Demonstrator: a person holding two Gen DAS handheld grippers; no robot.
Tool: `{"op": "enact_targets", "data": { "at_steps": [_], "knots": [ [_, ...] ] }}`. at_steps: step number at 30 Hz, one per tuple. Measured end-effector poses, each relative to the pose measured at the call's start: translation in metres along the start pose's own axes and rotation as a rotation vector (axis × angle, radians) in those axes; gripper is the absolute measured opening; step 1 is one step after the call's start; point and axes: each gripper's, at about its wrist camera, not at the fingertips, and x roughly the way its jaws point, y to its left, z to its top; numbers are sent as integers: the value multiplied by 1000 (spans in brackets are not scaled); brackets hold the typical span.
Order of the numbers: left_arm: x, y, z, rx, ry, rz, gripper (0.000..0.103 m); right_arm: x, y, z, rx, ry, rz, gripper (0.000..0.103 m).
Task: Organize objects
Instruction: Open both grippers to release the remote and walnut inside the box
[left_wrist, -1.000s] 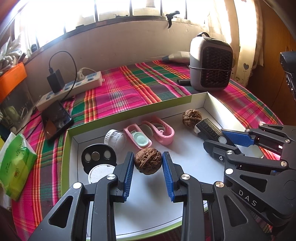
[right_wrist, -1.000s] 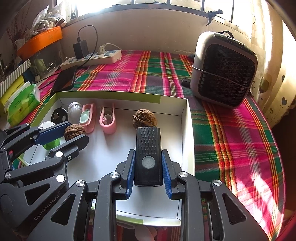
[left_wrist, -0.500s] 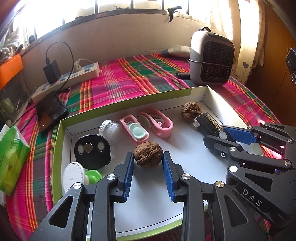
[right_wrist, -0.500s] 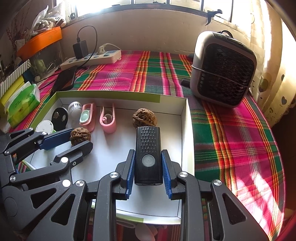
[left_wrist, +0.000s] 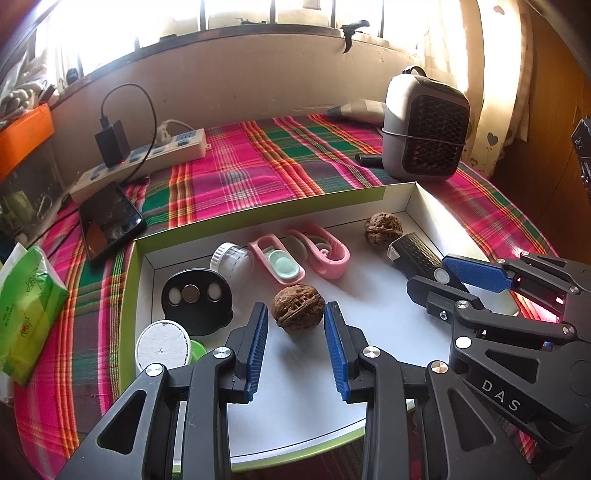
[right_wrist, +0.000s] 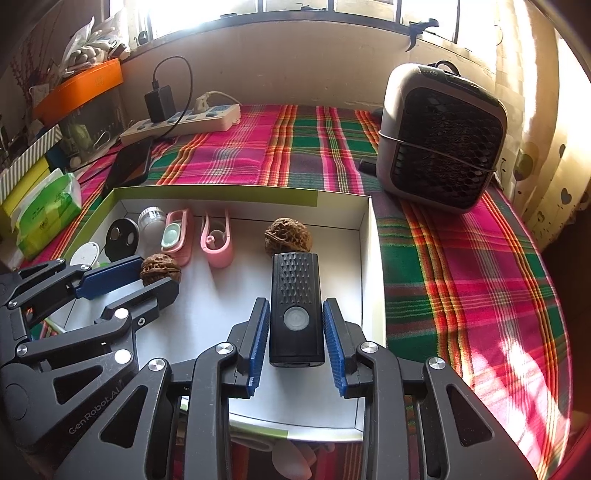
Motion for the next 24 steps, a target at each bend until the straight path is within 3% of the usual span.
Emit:
{"op": "enact_targets", "data": {
  "at_steps": [24],
  "knots": [
    [-56,-3,-24,-18,-69,0,30,-47,0,-21,60,-78,-14,38]
  ]
}}
